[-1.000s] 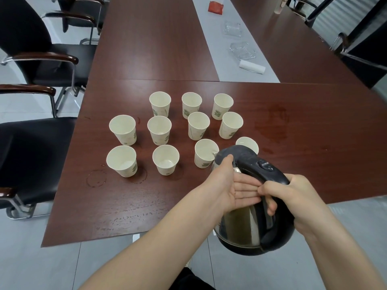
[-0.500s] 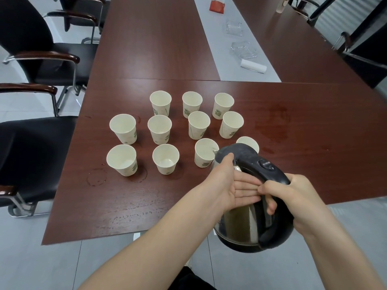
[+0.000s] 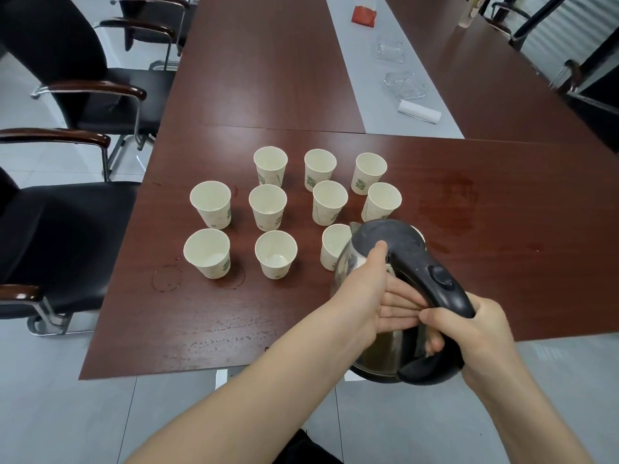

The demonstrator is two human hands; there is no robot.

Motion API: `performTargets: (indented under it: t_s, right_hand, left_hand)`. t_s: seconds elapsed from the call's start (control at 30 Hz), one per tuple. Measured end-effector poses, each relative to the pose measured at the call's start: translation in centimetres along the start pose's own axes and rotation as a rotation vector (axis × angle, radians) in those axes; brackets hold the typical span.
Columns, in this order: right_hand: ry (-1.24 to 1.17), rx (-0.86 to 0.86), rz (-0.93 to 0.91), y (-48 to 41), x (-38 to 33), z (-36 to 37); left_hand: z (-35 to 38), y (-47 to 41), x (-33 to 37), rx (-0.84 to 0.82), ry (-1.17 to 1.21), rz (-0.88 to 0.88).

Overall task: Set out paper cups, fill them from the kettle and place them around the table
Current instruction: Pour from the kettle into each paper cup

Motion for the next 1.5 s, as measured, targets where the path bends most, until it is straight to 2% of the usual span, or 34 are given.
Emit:
performTargets:
  t_s: [0.23,0.7,1.5]
  right_hand:
    - [-0.01,-0.065,-0.054,0.5,-1.3,1.7]
    - [0.034,-0.223,-0.005,1.3,-2.7,6.5]
    - [0.125,-0.24,0.049,0.9,-4.1,8.5]
  left_hand:
    - [-1.6,1.5,0.7,0.034,0.007,0.095]
    - [-6.4,3.7,0.9,0.07,0.098,0.06]
    - [-8.4,4.4,1.6,0.107,0.152,-0.009]
Point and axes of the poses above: each hand's wrist, its own y-axis away from the middle knuckle, its own z-axis out of the palm, x = y × z, the point moved 5 cm from there along -y, towards the middle knuckle, and after that the axes turned 7 degrees about y, right-handed, at the moved point
